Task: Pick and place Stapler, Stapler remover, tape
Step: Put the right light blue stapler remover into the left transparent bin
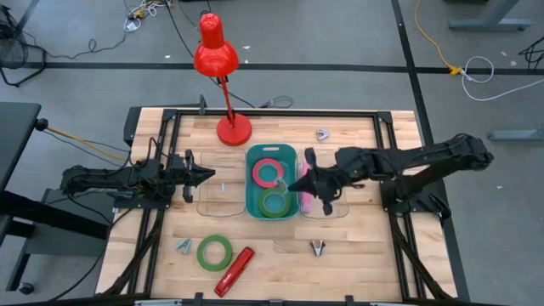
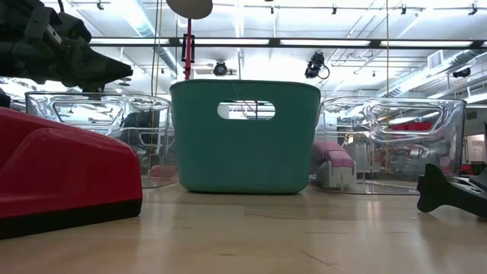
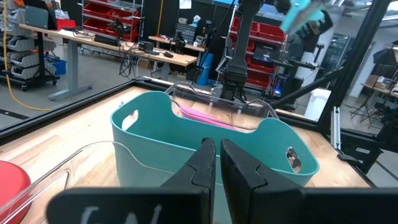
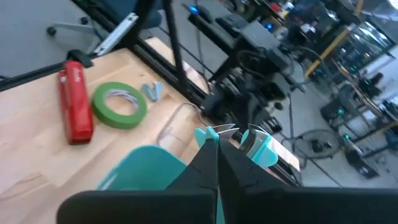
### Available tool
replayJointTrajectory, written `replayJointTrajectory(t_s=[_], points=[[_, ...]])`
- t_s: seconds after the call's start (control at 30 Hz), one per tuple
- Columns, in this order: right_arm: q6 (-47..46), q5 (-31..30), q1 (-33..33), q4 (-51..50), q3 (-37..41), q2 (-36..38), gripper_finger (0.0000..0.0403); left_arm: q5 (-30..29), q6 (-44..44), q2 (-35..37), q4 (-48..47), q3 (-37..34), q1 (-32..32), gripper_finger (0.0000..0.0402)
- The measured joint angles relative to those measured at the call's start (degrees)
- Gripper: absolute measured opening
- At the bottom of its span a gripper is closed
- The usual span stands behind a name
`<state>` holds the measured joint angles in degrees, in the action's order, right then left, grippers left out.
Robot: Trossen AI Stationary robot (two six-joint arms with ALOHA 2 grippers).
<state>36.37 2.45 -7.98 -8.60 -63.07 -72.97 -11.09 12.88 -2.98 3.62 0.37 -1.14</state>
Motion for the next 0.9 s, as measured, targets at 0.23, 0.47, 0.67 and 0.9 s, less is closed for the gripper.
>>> replayJointTrajectory(t_s=[0.23, 0.47, 0.67, 0.9], points=[[-6.3, 0.0, 4.9, 4.4, 0.0, 0.0, 0.0, 0.0, 0.0, 0.0, 0.0, 0.0, 0.0, 0.0028], [-7.5, 0.0, 8.9, 6.3, 0.0, 0.0, 0.0, 0.0, 0.0, 0.0, 0.0, 0.0, 0.0, 0.0028], [-6.2, 0.0, 12.0, 9.2, 0.0, 0.0, 0.0, 0.0, 0.0, 0.0, 0.0, 0.0, 0.0, 0.0028], [-7.6, 0.0, 15.1, 12.7, 0.0, 0.0, 0.0, -0.6, 3.0, 0.0, 3.6, 0.0, 0.0, 0.0028]])
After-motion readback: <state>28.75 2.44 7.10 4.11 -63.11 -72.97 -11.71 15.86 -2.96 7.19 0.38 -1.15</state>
